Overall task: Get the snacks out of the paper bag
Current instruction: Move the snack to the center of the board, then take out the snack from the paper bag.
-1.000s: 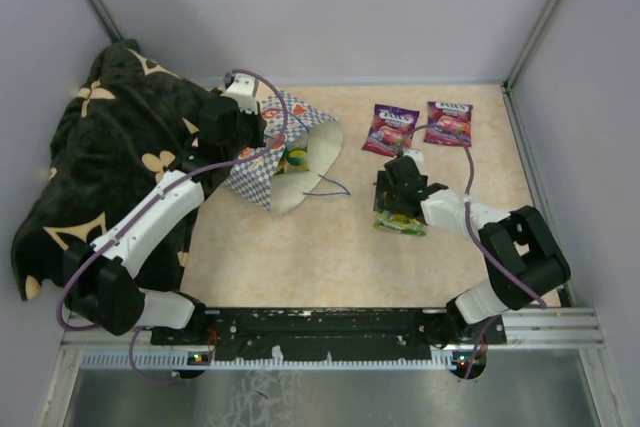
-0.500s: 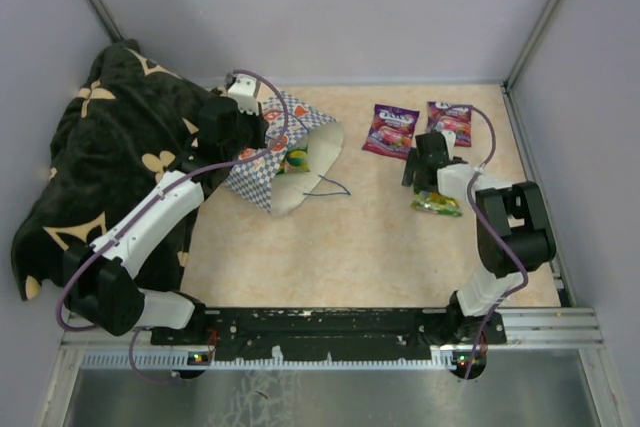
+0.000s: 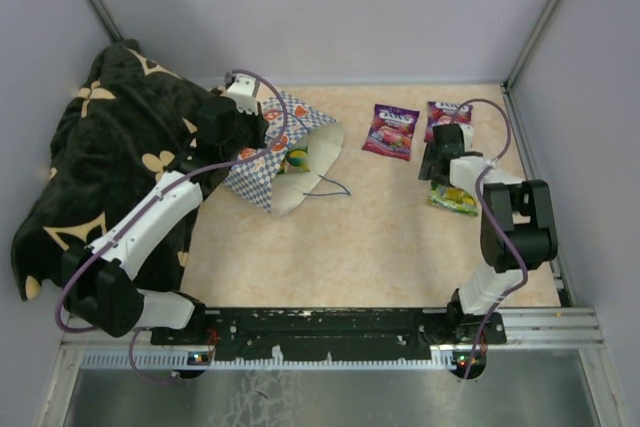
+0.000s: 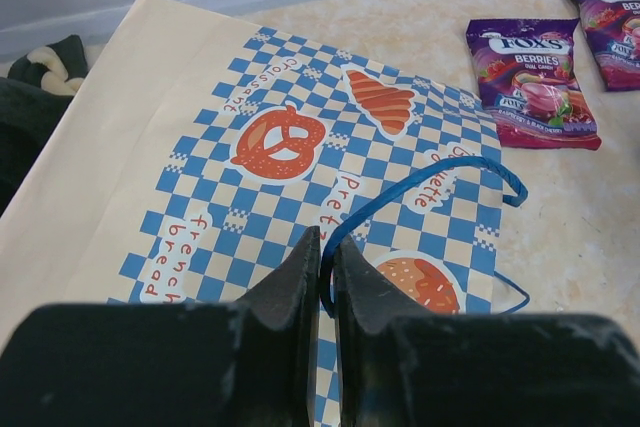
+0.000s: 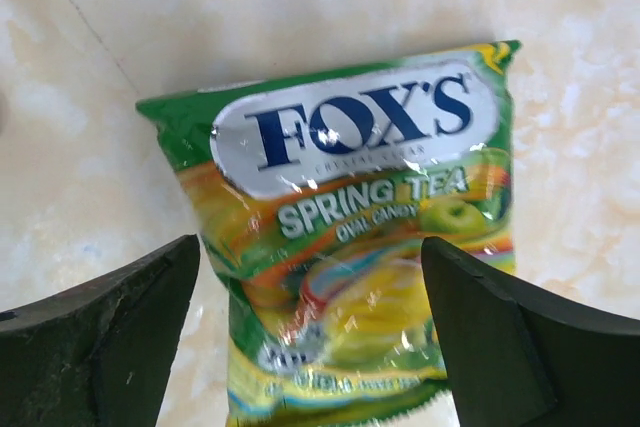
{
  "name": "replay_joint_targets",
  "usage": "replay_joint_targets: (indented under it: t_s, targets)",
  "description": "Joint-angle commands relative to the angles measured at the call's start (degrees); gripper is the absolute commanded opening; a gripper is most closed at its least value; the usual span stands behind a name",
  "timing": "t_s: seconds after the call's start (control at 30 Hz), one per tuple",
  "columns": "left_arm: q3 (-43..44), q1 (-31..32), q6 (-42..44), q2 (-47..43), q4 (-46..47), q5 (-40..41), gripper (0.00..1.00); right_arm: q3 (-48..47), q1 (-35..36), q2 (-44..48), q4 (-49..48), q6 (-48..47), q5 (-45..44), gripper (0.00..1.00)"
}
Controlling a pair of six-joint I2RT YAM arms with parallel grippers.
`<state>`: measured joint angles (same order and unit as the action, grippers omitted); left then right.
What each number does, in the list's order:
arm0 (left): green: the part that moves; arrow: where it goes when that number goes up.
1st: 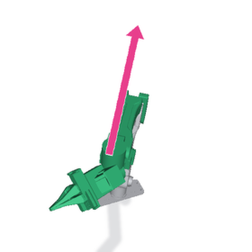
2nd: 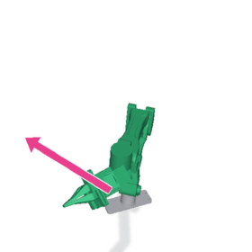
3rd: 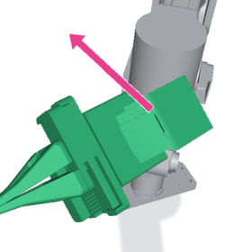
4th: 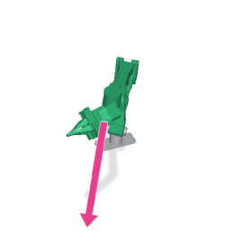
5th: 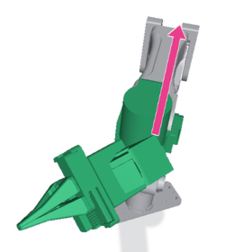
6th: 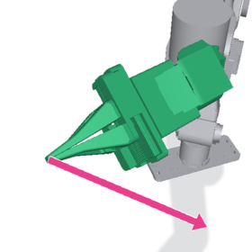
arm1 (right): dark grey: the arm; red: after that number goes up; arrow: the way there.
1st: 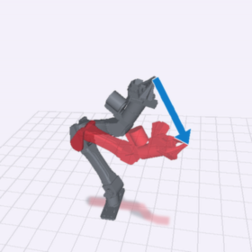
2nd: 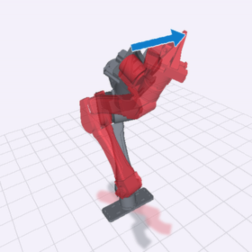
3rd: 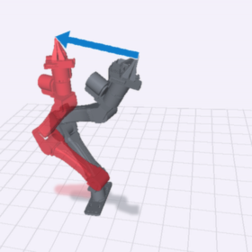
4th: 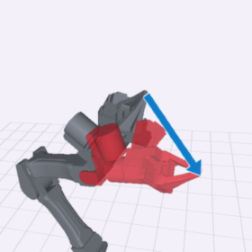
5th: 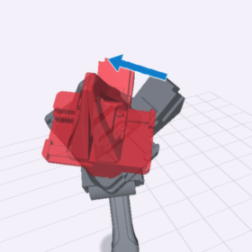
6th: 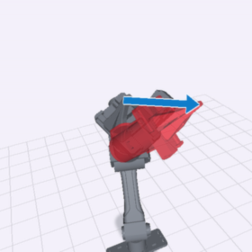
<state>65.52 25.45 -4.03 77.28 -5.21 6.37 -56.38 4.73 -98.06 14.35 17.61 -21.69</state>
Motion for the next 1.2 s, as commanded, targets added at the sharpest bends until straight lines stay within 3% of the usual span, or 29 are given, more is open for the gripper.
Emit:
replay_joint_targets:
  t_s: [0.0,0.1,0.23,0.3,0.37,0.57,0.9,1.17]
  targets:
    - [0.71,-0.58,0.45,-1.83,-0.46,-0.33,0.14,-3.68,2.69,11.50,2.03,0.77,-4.94,0.95]
    - [0.59,-0.55,0.22,-2.03,-0.77,0.36,0.14,-2.69,9.94,18.18,-1.24,3.28,-6.15,0.98]
    - [1.02,-0.54,-0.62,-2.05,-1.35,0.59,0.14,5.58,18.98,20.36,-19.44,12.03,9.42,0.95]
    - [1.65,-0.50,-0.97,-1.76,-1.58,0.15,0.14,7.03,24.27,16.09,-28.70,13.42,9.99,0.94]
    - [2.65,-0.50,-1.34,-1.36,-2.76,-0.10,0.14,4.32,27.65,9.62,-31.64,14.41,10.35,0.94]
    - [3.20,-0.54,-2.67,-1.70,-3.10,-1.98,0.14,-2.35,29.36,-8.63,-47.95,22.53,21.75,0.89]
    - [3.20,-0.56,-3.17,-2.56,-4.33,-2.26,0.14,-9.36,29.41,-22.23,-57.77,32.09,26.93,0.83]
    - [3.06,-0.43,-3.22,-2.64,-4.39,-2.83,0.13,-15.23,30.00,-27.09,-51.85,33.85,27.45,0.76]
